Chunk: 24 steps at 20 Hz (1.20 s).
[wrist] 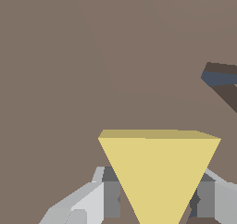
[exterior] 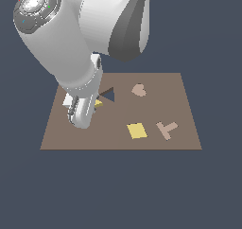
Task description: Insert a designated object into the corresponding slot on a board.
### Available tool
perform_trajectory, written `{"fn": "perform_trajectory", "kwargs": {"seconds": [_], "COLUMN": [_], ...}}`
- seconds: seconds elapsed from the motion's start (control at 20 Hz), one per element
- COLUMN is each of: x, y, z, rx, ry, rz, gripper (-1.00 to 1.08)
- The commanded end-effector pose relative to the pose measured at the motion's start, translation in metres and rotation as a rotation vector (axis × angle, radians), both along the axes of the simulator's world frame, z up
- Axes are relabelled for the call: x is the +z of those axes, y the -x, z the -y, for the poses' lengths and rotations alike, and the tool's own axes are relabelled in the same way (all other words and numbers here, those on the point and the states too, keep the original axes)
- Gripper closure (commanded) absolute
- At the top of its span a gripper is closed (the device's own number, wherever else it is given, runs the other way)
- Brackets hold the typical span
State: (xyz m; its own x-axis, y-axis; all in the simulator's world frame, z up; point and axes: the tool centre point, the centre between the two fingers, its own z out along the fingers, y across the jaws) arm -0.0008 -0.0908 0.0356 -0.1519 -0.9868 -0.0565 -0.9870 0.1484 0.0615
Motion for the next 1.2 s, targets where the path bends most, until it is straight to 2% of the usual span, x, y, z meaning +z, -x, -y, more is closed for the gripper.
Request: {"fn": "perform_trajectory", "kwargs": {"seconds": [0.0, 0.55, 0.95, 1.15], "x": [-0.002, 0.0, 0.006, 0.004], "y": [0.007, 0.026, 0.032, 0.032], "z": [-0.01, -0.036, -0.046, -0.045], "rx": [-0.092, -0.381, -0.497, -0.525], "ry": [0.008, 0.031, 0.026, 0.038], "rz": [-0.013, -0.029, -0.03, -0.025], "gripper": [1.08, 1.08, 1.08, 1.08]}}
